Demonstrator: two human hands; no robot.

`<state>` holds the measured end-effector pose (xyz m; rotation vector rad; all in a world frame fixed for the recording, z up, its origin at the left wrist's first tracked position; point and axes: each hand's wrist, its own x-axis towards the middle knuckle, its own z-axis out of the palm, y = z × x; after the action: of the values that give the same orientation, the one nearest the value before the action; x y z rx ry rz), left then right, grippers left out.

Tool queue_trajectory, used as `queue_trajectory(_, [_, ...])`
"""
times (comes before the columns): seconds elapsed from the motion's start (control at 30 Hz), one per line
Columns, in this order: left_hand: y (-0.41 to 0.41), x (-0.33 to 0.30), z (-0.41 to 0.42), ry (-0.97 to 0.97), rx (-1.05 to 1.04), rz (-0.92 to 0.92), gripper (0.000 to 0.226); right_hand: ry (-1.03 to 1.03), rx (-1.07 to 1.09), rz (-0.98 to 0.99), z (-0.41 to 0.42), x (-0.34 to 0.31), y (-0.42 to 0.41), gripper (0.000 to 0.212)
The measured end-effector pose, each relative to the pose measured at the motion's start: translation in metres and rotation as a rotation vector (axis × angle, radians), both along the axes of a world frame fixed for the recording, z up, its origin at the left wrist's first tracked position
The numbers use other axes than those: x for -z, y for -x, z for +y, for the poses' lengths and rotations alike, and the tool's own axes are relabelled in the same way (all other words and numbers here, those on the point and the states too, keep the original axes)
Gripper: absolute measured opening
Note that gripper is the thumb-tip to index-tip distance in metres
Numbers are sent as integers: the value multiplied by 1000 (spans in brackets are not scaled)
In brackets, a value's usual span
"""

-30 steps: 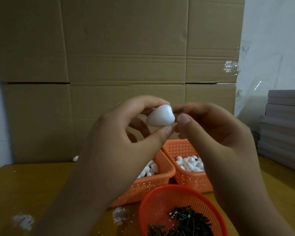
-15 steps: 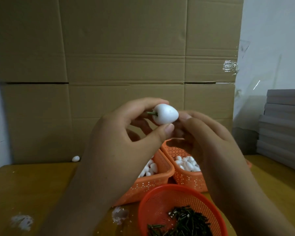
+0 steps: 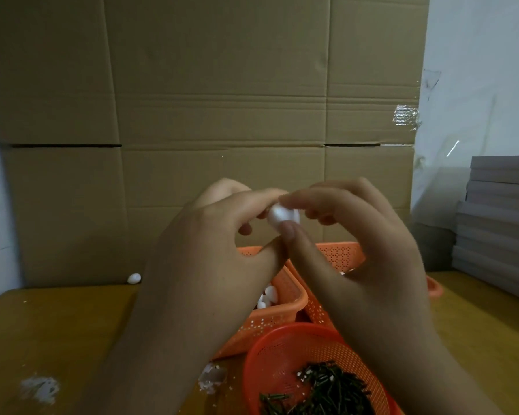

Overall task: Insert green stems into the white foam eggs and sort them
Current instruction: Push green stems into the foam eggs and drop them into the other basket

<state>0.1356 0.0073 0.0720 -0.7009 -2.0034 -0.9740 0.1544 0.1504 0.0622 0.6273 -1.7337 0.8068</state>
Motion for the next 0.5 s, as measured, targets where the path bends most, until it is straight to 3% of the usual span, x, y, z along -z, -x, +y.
queue_trajectory(0.27, [-10, -9, -1, -200, 231, 48, 32, 329, -429, -319, 1, -3, -1, 18])
queue_trajectory(0.5, [-13, -11, 0, -307, 423, -10, 35, 358, -574, -335, 1, -8, -5, 20])
